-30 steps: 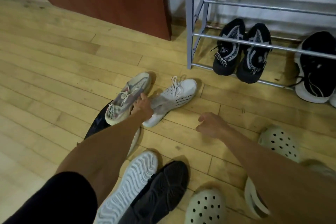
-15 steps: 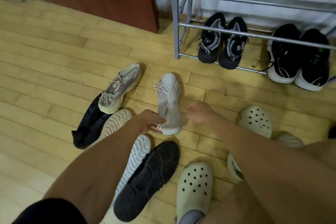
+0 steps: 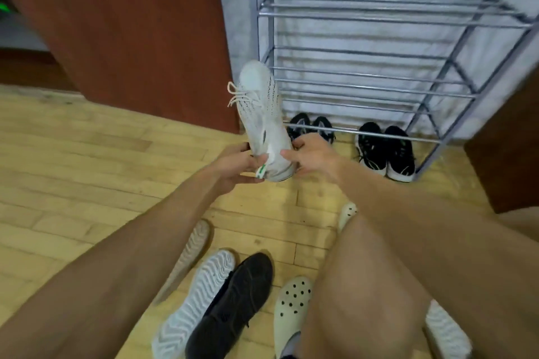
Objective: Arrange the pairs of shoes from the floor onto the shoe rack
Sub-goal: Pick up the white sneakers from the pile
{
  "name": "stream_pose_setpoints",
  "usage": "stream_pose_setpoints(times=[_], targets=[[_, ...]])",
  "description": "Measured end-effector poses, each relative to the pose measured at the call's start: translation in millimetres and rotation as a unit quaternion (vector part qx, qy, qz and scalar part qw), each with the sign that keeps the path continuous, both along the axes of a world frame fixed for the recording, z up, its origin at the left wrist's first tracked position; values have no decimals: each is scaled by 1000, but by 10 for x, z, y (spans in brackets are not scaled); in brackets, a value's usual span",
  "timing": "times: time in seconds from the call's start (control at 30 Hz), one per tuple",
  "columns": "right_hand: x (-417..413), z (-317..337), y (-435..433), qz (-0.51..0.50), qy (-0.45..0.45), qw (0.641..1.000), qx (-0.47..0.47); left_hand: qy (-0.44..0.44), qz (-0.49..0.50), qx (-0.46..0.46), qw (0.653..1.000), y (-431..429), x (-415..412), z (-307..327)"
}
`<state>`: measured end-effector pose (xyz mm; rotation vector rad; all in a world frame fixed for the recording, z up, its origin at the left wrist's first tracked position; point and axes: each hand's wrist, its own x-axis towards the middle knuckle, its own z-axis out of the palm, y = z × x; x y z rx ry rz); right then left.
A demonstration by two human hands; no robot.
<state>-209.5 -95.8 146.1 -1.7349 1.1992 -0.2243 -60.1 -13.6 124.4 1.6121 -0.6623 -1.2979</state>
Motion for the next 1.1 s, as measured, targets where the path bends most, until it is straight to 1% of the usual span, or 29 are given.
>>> stream_pose_setpoints(times=[0.13, 0.2, 0.3, 0.47, 0.57, 0.67, 0.73, 0.83, 0.97, 1.03, 1.1], targets=[[-382, 465, 31, -48, -63, 997, -8, -39, -68, -28, 997, -24, -276, 643], [-595, 662, 42, -50, -86, 995, -7, -58, -92, -34, 994, -52, -438, 886], [-938, 926, -43, -42, -105, 994, 2, -80, -97, -42, 991, -190, -697, 1177], [-1705, 1157, -341, -46, -96, 994, -12, -99, -83, -24, 991, -614, -1380, 1462], [-2394, 1094, -450, -112, -98, 989, 0, -89, -109, -16, 990, -833, -1960, 1470], [-3081, 872, -472, -180, -52, 982, 11, -55, -135, -1, 989, -989, -2475, 1349], [-3480, 682, -424, -203, -18, 979, 29, -43, -142, 14, 989, -1052, -2773, 1184], [-3947, 375, -331, -231, 10, 971, 64, -32, -173, 48, 983, -1070, -3172, 872], [-4300, -116, -146, -259, 37, 957, 124, -20, -201, 104, 974, -936, -3588, 379], [-4405, -396, -13, -271, 39, 950, 150, -20, -233, 152, 960, -815, -3707, 97], [-4497, -670, 136, -276, 47, 946, 164, -38, -265, 196, 943, -650, -3766, -191]])
